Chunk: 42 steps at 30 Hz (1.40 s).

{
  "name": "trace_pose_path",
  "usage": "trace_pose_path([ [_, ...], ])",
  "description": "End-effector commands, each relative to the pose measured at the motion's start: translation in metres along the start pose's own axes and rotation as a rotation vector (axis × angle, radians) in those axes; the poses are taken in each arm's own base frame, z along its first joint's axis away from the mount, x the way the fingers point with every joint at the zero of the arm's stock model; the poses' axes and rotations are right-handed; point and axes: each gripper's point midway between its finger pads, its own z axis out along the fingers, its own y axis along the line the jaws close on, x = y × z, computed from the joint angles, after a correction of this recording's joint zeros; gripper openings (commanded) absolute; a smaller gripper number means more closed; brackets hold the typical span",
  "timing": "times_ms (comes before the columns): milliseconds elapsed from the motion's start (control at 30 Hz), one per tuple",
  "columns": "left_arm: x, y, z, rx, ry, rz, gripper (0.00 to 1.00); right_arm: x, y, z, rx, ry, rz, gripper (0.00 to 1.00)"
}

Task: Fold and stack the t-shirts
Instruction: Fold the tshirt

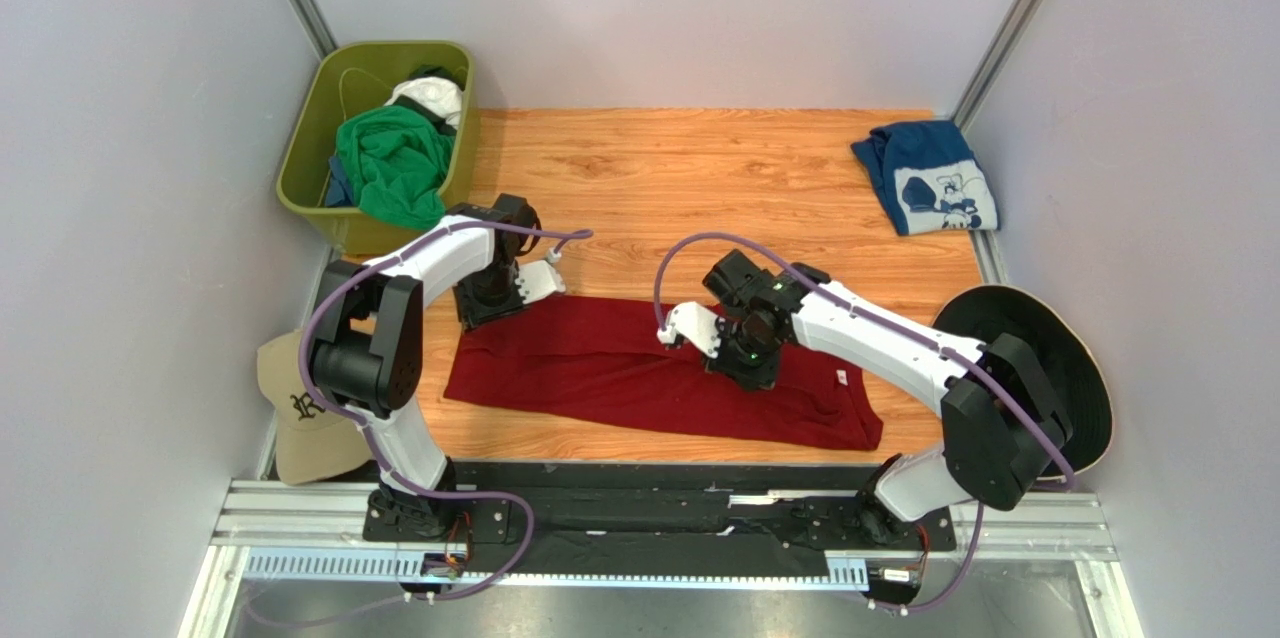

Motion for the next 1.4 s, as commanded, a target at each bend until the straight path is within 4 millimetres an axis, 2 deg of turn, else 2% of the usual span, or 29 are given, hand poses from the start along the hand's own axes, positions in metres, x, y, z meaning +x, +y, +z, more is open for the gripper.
trace_pose_path([
  [0,0.000,0.004,-0.005,-0.013,0.008,0.005,0.33,0.006,0.025,0.001,-0.034,0.037,-0.004,0.00],
  [133,0.001,0.004,-0.006,-0.014,0.017,0.005,0.33,0.008,0.047,0.011,-0.061,0.081,-0.061,0.00],
  [200,0.003,0.003,-0.006,-0.011,0.021,0.006,0.33,0.009,0.051,0.013,-0.057,0.092,-0.071,0.06],
  [267,0.003,0.004,-0.007,-0.014,0.022,0.005,0.33,0.010,0.056,0.014,-0.055,0.098,-0.083,0.18],
  [300,0.003,0.004,-0.007,-0.014,0.022,0.005,0.33,0.008,0.057,0.014,-0.051,0.093,-0.089,0.19],
  [367,0.003,0.002,-0.005,-0.006,0.024,0.003,0.33,0.006,0.058,0.012,-0.042,0.085,-0.092,0.29],
  [433,0.002,0.002,-0.004,-0.003,0.025,0.001,0.33,0.005,0.060,0.009,-0.030,0.084,-0.095,0.31],
  [533,0.002,0.001,-0.004,0.000,0.022,-0.004,0.33,0.000,0.052,0.004,0.031,0.071,-0.092,0.34],
  [633,-0.001,0.000,-0.006,0.004,-0.002,-0.008,0.33,-0.001,0.034,-0.002,0.137,0.062,-0.089,0.37],
  [667,-0.002,0.001,-0.010,-0.003,-0.019,-0.012,0.33,-0.001,0.020,-0.007,0.227,0.060,-0.086,0.41],
  [767,-0.010,0.001,-0.022,-0.010,-0.087,-0.022,0.35,0.001,0.007,-0.013,0.295,0.045,-0.056,0.49],
  [833,-0.015,-0.003,-0.029,0.004,-0.140,-0.026,0.48,0.000,-0.002,-0.018,0.324,0.019,-0.025,0.52],
  [933,-0.023,0.000,-0.048,-0.017,-0.229,-0.036,0.59,0.002,-0.014,-0.023,0.368,0.003,0.014,0.54],
  [967,-0.025,0.000,-0.051,-0.022,-0.241,-0.033,0.90,0.002,-0.019,-0.024,0.386,-0.001,0.022,0.55],
  [1000,-0.026,0.001,-0.053,-0.031,-0.254,-0.035,0.99,0.003,-0.022,-0.024,0.394,-0.001,0.037,0.55],
  [1167,-0.031,0.002,-0.060,-0.036,-0.293,-0.036,0.99,0.011,-0.037,-0.018,0.446,0.026,0.059,0.57],
  [1267,-0.037,-0.006,-0.060,-0.007,-0.332,-0.031,0.99,0.015,-0.051,-0.014,0.495,0.037,0.076,0.60],
  [1367,-0.046,-0.017,-0.055,0.014,-0.364,-0.005,0.99,0.019,-0.070,-0.010,0.557,0.046,0.097,0.70],
])
